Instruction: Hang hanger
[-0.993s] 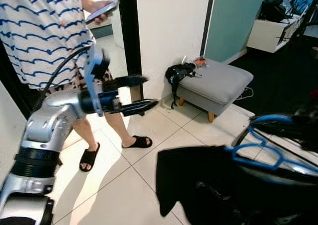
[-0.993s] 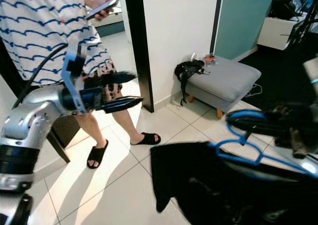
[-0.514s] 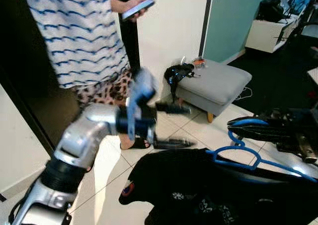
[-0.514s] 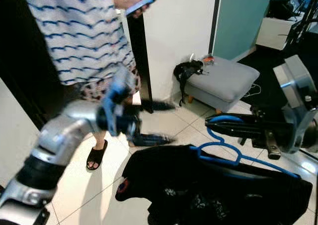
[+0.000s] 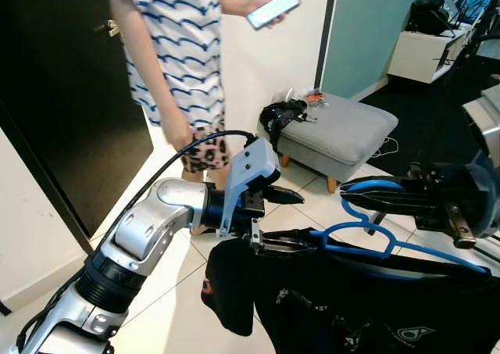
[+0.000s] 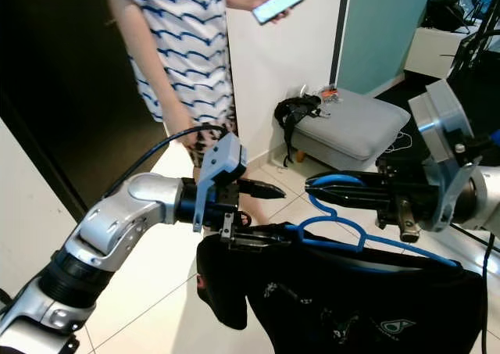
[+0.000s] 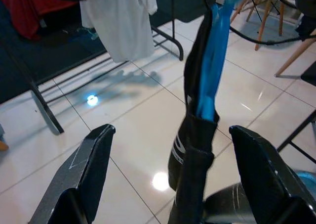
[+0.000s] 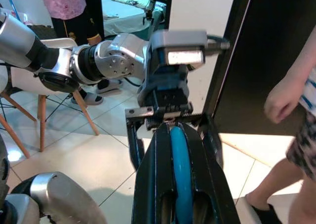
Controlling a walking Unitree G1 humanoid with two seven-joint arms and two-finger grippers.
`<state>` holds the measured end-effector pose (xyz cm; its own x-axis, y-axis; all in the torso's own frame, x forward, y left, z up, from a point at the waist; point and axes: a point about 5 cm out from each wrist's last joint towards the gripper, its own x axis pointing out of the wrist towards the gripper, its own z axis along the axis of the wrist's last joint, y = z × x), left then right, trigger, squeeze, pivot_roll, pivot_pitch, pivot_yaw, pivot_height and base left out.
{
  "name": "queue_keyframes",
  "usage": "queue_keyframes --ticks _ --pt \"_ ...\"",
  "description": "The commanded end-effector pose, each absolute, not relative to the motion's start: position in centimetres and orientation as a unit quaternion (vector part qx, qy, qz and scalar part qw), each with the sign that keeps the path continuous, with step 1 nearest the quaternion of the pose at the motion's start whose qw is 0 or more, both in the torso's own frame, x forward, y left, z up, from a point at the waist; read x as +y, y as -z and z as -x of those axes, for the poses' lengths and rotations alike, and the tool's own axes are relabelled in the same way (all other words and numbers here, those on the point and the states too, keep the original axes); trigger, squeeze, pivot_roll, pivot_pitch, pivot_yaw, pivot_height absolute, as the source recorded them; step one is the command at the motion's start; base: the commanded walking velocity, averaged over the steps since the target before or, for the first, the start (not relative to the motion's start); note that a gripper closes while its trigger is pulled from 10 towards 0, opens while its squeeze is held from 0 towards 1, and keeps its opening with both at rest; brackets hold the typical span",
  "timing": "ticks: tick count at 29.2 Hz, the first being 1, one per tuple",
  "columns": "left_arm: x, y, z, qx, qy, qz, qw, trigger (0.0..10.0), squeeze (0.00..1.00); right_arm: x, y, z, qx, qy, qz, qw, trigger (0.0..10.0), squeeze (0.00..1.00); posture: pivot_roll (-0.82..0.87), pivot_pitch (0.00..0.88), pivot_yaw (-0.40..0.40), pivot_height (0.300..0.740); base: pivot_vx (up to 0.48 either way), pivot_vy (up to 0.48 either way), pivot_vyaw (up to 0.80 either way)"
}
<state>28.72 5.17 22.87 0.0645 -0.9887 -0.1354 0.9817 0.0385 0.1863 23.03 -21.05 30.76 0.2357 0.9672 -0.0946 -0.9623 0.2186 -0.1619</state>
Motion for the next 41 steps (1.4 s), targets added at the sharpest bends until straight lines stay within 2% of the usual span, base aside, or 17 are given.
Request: queue_keyframes --ticks 1,5,6,15,21,25,27,29,31,35,41 --pt "4.8 -22.2 -28.4 -0.002 0.690 -0.112 0.715 10.0 0.00 -20.5 -31.1 -22.9 -0.028 -0.625 0.103 0.773 0.0 0.00 0.08 0.000 0.048 0.740 0.000 0.000 0.00" --pt "4.6 -21.7 -28.1 0.011 0.695 -0.110 0.711 10.0 0.00 -20.4 -31.2 -23.0 -0.032 -0.624 0.105 0.774 0.0 0.00 0.08 0.000 0.048 0.740 0.000 0.000 0.00" --pt "4.5 -21.5 -28.0 0.018 0.697 -0.111 0.708 0.0 0.00 -20.3 -31.3 -23.1 -0.033 -0.623 0.105 0.774 0.0 0.00 0.08 0.000 0.048 0.740 0.000 0.000 0.00" --pt "4.4 -21.0 -27.7 0.035 0.701 -0.139 0.698 0.0 0.00 -20.3 -31.3 -23.3 -0.035 -0.621 0.109 0.775 0.0 0.00 0.09 0.000 0.047 0.740 0.000 0.000 0.00" --pt "4.6 -20.4 -28.6 0.038 0.668 -0.208 0.713 0.0 0.00 -20.2 -31.4 -23.4 -0.036 -0.620 0.115 0.775 0.0 0.00 0.08 0.000 0.049 0.740 0.000 0.000 0.00" --pt "4.6 -20.3 -28.8 0.038 0.663 -0.214 0.716 0.0 0.00 -20.1 -31.4 -23.5 -0.036 -0.619 0.116 0.776 0.0 0.00 0.08 0.000 0.049 0.740 0.000 0.000 0.00" --pt "4.4 -20.7 -29.5 0.019 0.643 -0.213 0.736 0.0 0.00 -20.1 -31.4 -23.6 -0.036 -0.615 0.120 0.779 0.0 0.00 0.08 0.000 0.051 0.740 0.000 0.000 0.00" --pt "4.3 -20.9 -29.8 0.010 0.635 -0.211 0.743 0.0 0.00 -20.1 -31.4 -23.7 -0.035 -0.612 0.123 0.781 0.0 0.00 0.08 0.000 0.051 0.740 0.000 0.000 0.00" --pt "4.1 -22.5 -30.6 -0.038 0.614 -0.195 0.764 0.0 0.00 -20.0 -31.1 -24.1 -0.035 -0.594 0.136 0.792 0.0 0.00 0.08 0.000 0.053 0.740 0.000 0.000 0.00" --pt "4.1 -23.0 -30.8 -0.054 0.606 -0.189 0.771 0.0 0.00 -20.1 -31.1 -24.3 -0.036 -0.587 0.140 0.797 0.0 0.00 0.08 0.000 0.053 0.740 0.000 0.000 0.00" --pt "4.4 -25.1 -31.9 -0.124 0.567 -0.182 0.794 0.0 0.00 -20.6 -31.8 -25.8 -0.061 -0.530 0.160 0.831 0.0 0.00 0.08 0.000 0.061 0.740 0.000 0.000 0.00"
